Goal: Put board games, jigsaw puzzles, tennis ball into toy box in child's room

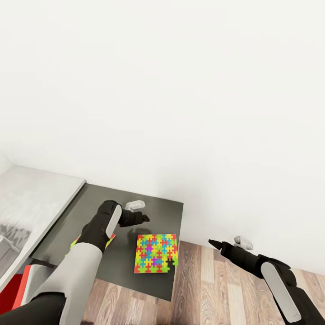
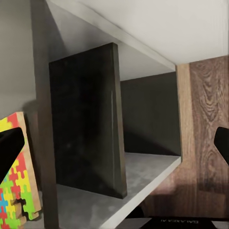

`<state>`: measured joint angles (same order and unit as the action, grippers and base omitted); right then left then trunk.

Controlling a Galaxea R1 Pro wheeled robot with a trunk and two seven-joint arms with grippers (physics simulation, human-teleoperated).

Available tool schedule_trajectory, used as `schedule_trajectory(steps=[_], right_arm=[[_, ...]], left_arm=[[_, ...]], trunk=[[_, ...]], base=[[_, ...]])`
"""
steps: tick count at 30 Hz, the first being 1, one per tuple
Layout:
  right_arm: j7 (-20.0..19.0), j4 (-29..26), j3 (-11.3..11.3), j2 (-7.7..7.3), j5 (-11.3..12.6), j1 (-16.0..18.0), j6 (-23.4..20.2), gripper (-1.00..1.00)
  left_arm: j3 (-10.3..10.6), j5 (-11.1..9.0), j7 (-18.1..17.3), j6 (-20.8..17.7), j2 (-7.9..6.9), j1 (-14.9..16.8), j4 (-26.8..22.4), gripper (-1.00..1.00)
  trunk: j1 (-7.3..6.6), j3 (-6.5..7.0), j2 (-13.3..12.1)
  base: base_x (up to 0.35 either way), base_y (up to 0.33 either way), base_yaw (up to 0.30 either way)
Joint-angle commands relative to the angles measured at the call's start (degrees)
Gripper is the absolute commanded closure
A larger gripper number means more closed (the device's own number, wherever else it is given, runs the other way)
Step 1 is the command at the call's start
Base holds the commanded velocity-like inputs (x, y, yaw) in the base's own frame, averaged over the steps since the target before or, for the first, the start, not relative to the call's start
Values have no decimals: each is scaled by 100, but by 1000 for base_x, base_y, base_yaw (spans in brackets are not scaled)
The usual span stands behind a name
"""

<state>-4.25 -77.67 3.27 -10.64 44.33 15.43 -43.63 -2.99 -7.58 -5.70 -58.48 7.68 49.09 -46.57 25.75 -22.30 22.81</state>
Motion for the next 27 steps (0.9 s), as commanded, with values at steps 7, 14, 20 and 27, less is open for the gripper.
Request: schedule_trajectory(steps=[7,14,20,27], right_arm=[[-55,-3,7,-61,-27,4,-32,-100],[-51,-3,7,-69,-26,2,-31,-100],[-50,23,13,-75,-21,3,-32,-100],[-50,40,15,-78,-21,3,-32,-100]], left_arm=[[-25,2,13,1,8,4,-2,-100],[-20,-4,18,17,21,4,-1,-100],[-18,0,23,20,30,4,-1,-100],[-18,8,25,27,36,4,-1,-100]], trunk=[[3,-56,10],[3,-119,10],[3,-159,10],[3,-187,10]], base=[[0,0,0],[0,0,0],[0,0,0],[-2,-8,0]])
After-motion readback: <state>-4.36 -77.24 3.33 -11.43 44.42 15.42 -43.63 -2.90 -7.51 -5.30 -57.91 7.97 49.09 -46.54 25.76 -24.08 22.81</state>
